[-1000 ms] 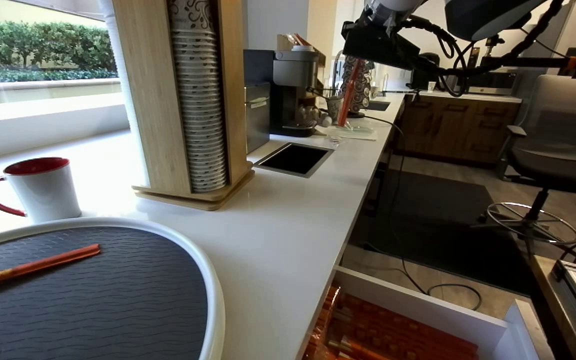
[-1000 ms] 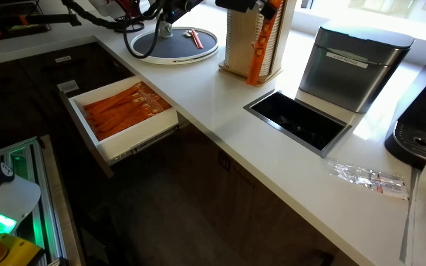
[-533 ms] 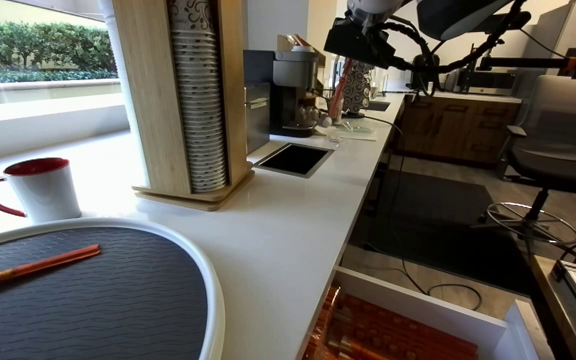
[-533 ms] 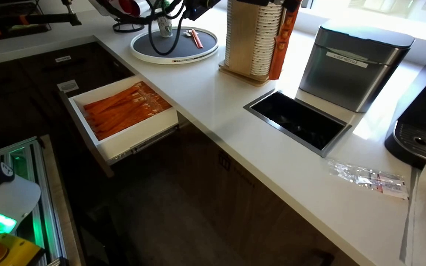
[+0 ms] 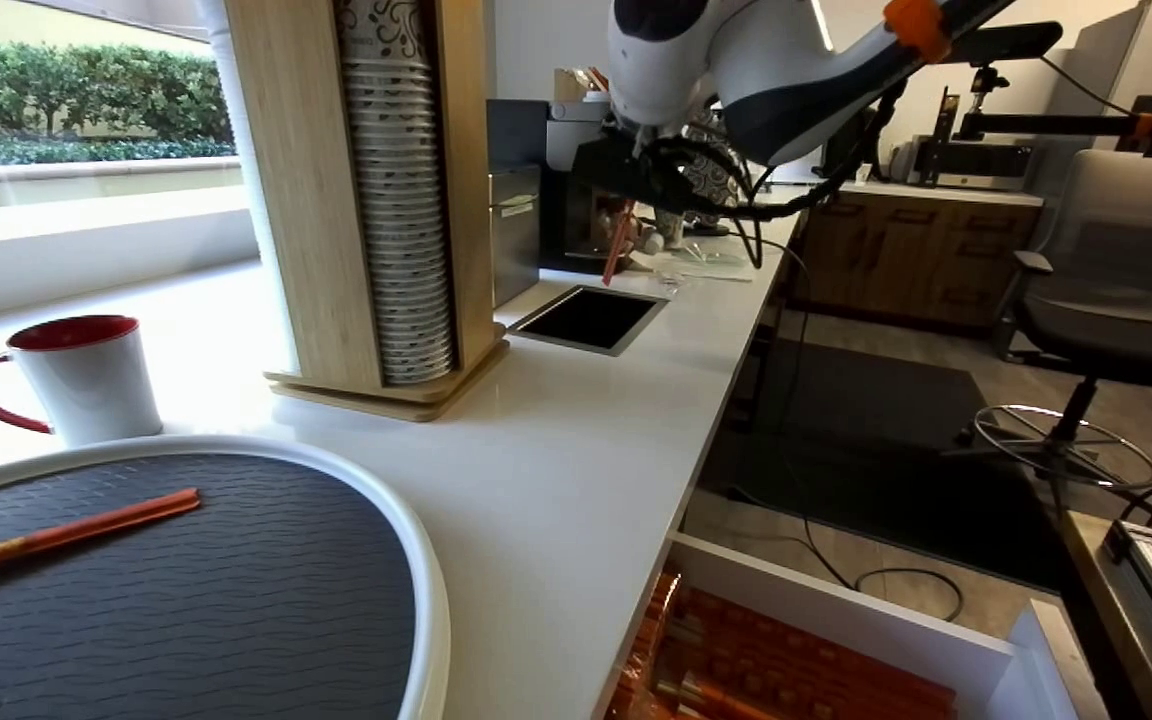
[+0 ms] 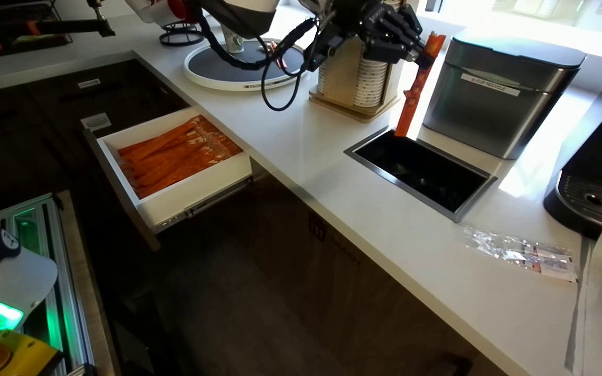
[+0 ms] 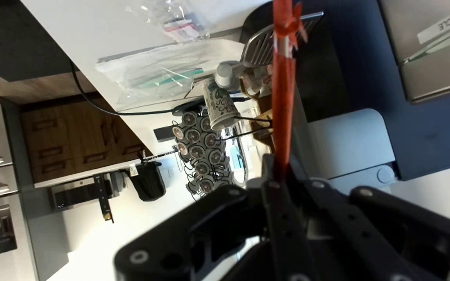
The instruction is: Remove one orange object from the sink and put it in the bin
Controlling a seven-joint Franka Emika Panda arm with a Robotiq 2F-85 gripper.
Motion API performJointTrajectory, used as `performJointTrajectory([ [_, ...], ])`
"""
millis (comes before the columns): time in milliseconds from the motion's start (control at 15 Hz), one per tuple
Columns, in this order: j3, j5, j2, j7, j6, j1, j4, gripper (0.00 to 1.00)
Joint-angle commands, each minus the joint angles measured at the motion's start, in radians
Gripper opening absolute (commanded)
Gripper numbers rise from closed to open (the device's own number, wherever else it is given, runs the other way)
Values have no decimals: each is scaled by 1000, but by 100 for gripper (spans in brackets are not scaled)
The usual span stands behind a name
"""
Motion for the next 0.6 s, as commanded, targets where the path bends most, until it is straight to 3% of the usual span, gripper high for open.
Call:
performJointTrajectory([
  [0,-42,-19,148,74,-27,32,120,2],
  [133,-52,-16,212,85,-21,35,164,2],
  [200,-61,-35,243,93,-16,39,187,32],
  [267,-63,-27,255,86,-15,40,199,32],
  [533,-62,-15,181,27,-6,53,175,62],
])
